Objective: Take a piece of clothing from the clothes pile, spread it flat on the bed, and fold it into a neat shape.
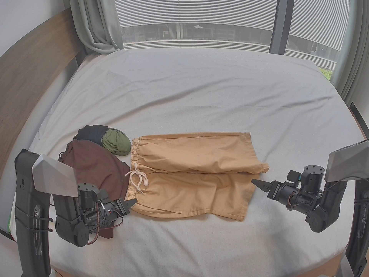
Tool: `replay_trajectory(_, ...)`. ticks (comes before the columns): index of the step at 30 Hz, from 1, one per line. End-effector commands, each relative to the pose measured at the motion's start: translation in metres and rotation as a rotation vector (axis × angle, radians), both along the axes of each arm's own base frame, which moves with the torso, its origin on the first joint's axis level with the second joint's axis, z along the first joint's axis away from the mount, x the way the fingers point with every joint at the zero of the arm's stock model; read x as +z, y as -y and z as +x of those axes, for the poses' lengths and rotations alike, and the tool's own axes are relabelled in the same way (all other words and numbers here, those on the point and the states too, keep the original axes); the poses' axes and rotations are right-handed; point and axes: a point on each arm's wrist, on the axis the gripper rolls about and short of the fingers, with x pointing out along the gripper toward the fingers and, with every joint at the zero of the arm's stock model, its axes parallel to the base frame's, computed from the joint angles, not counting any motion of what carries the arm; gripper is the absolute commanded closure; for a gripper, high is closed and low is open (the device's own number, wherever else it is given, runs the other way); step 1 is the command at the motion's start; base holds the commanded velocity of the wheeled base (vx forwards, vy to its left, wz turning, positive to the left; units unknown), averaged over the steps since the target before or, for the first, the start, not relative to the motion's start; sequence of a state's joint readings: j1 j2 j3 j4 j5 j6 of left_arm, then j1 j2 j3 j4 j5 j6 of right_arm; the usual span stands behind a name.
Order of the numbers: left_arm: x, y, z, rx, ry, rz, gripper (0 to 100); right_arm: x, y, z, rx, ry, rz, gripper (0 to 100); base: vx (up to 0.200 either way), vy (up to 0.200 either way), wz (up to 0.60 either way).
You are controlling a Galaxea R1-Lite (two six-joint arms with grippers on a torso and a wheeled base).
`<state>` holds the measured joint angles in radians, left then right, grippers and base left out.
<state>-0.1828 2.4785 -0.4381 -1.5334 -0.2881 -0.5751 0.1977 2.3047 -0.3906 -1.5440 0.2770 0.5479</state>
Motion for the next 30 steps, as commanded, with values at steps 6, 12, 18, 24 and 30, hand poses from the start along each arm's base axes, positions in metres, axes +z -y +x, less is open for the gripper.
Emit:
replay_trajectory(6, -0.003, 0.000, 0.001, 0.000, -0.005, 0.000, 100, -0.014, -0.003, -0.002, 0.012, -0.049, -0.007, 0, 0.000, 0.000, 0.00)
replay_trajectory(12, -0.003, 0.000, 0.001, 0.000, -0.004, 0.000, 100, -0.029, -0.006, -0.009, 0.049, -0.115, -0.005, 0, 0.000, 0.000, 0.00)
replay_trajectory(18, -0.004, 0.000, 0.001, 0.000, -0.004, 0.000, 100, -0.049, -0.014, -0.014, 0.079, -0.181, -0.018, 0, 0.000, 0.000, 0.00)
replay_trajectory(24, -0.003, 0.000, 0.001, 0.000, -0.001, -0.001, 100, -0.064, -0.030, -0.022, 0.138, -0.229, -0.034, 0, 0.000, 0.000, 0.00)
replay_trajectory(30, -0.003, 0.000, 0.001, -0.001, 0.002, -0.001, 100, -0.073, -0.038, -0.025, 0.159, -0.258, -0.035, 0, 0.000, 0.000, 0.00)
